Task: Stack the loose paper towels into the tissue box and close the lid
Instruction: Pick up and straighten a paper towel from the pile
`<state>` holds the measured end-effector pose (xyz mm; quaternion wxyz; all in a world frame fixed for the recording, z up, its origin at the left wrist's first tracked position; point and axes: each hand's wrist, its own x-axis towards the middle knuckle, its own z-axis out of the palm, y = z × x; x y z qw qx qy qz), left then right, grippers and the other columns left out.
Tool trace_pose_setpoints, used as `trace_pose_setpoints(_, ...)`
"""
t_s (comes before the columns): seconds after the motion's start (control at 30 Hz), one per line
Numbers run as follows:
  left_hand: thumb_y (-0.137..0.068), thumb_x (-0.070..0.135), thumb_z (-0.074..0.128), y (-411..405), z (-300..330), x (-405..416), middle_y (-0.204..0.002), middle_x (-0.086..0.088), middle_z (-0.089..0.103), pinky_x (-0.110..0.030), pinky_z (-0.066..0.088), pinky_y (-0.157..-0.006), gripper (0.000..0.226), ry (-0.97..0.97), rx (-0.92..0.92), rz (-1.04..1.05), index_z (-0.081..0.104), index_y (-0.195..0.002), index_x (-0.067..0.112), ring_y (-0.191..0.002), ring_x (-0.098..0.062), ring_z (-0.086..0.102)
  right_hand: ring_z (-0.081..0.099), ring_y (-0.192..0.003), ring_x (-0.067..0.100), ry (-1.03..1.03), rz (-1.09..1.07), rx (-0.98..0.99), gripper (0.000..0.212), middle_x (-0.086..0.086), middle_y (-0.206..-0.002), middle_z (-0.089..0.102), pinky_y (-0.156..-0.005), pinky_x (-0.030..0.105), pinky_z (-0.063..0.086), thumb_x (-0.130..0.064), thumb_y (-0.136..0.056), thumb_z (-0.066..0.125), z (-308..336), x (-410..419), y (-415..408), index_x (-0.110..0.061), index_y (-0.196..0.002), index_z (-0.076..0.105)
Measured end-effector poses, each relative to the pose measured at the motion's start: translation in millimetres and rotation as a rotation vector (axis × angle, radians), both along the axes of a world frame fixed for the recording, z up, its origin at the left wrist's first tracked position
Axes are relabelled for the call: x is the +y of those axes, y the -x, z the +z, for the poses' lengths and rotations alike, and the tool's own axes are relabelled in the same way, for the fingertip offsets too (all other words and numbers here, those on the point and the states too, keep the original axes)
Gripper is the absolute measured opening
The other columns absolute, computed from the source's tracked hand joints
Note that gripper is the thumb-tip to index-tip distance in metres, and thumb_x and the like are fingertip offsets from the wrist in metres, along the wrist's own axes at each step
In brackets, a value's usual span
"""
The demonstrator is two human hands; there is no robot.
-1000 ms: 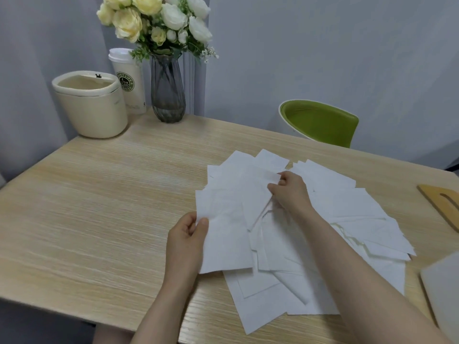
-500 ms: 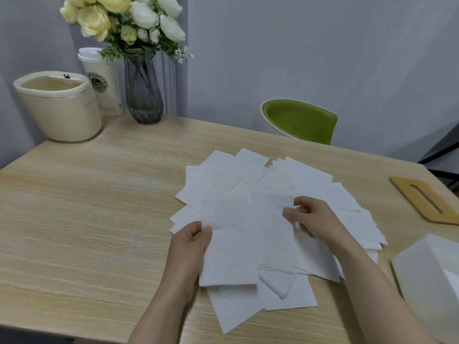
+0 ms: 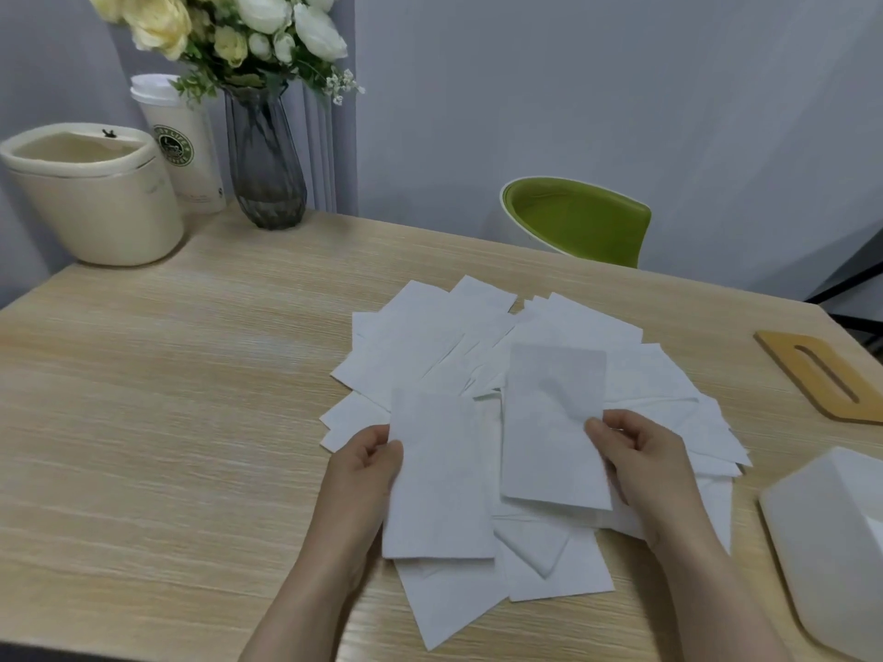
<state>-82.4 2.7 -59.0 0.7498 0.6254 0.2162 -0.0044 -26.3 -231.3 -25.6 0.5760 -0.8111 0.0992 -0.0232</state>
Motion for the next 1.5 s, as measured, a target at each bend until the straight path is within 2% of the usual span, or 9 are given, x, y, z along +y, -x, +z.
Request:
trace_pose_setpoints(0.07,-0.098,0.007,0.048,0,0,0,-0.090,-0.004,0.076,-0.033,0.051,-0.075,0.024,0.004,0.003,0.001,0.071,-0.096,0.014,-0.081,-0.017,0.070,0.040,-0.034,-0.002,-0.154,0.014,0.077,0.010,-0.011,-0.047,0.055,-0.035,0.009,0.028,-0.010,-0.092,0.060,5,4,2,-0.006,-0.087,0.067)
trace_pose_setpoints(0.2,-0.098,0.007,0.047,-1,-1,0,-0.096,-0.009,0.075,-0.039,0.050,-0.082,0.026,0.010,0.010,0.005,0.072,-0.096,0.014,-0.089,-0.025,0.069,0.045,-0.053,0.012,-0.241,0.073,0.247,0.006,0.005,-0.067,0.059,-0.047,0.017,0.028,-0.012,-0.092,0.060,1,30,9,-0.010,-0.092,0.065)
trace_pose_setpoints(0.33,-0.098,0.008,0.047,-1,-1,0,-0.094,-0.004,0.076,-0.041,0.052,-0.085,0.027,0.009,0.016,0.002,0.072,-0.097,0.015,-0.092,-0.024,0.070,0.050,-0.041,0.004,-0.242,0.229,0.275,0.009,0.004,-0.061,0.064,-0.037,0.011,0.031,-0.011,-0.093,0.059,-6,57,21,-0.006,-0.093,0.066)
trace_pose_setpoints(0.5,-0.099,0.012,0.049,-1,-1,0,-0.095,-0.006,0.076,-0.037,0.050,-0.080,0.022,0.041,0.005,0.024,0.072,-0.099,0.013,-0.087,-0.019,0.069,0.059,-0.055,0.008,-0.162,0.265,0.228,0.009,0.008,-0.072,0.070,-0.047,0.012,0.038,-0.013,-0.091,0.062,-8,70,25,-0.011,-0.088,0.070)
trace_pose_setpoints(0.7,-0.099,0.027,0.050,0,0,-1,-0.093,-0.004,0.074,-0.036,0.047,-0.079,0.030,0.056,-0.026,0.016,0.067,-0.098,0.003,-0.084,-0.018,0.066,0.072,-0.082,0.022,-0.116,0.286,0.207,0.010,0.006,-0.080,0.076,-0.081,0.035,0.052,-0.010,-0.091,0.061,-8,75,27,-0.011,-0.089,0.071)
trace_pose_setpoints(1.03,-0.097,0.035,0.053,2,0,-2,-0.098,-0.004,0.076,-0.034,0.054,-0.078,0.028,0.081,-0.057,0.001,0.068,-0.105,0.011,-0.089,-0.017,0.072,0.072,-0.082,0.023,-0.078,0.272,0.202,0.010,0.005,-0.078,0.075,-0.080,0.035,0.053,-0.011,-0.090,0.061,-8,75,30,-0.011,-0.087,0.071)
trace_pose_setpoints(1.2,-0.096,0.008,0.055,4,-2,-2,-0.091,-0.006,0.076,-0.031,0.053,-0.067,0.016,0.032,-0.057,-0.033,0.064,-0.110,0.010,-0.081,-0.020,0.073,0.070,-0.071,0.010,-0.055,0.278,0.189,0.006,0.001,-0.075,0.075,-0.066,0.021,0.050,-0.016,-0.087,0.065,-5,69,29,-0.014,-0.088,0.071)
trace_pose_setpoints(1.33,-0.095,0.003,0.054,5,-2,-2,-0.086,-0.008,0.076,-0.038,0.052,-0.072,0.018,0.015,-0.052,-0.023,0.065,-0.107,0.011,-0.078,-0.024,0.071,0.060,-0.065,0.004,0.182,0.142,0.058,0.006,-0.004,-0.070,0.071,-0.065,0.026,0.042,-0.029,-0.086,0.064,-3,42,16,-0.025,-0.088,0.068)
trace_pose_setpoints(1.5,-0.095,0.005,0.054,3,-2,-10,-0.084,-0.007,0.076,-0.038,0.051,-0.071,0.019,0.011,-0.067,-0.004,0.065,-0.106,0.015,-0.077,-0.025,0.071,0.047,-0.108,0.014,0.619,0.033,-0.097,0.025,-0.011,-0.106,0.057,-0.081,0.031,0.038,-0.031,-0.086,0.064,-12,-1,-14,-0.027,-0.111,0.061)
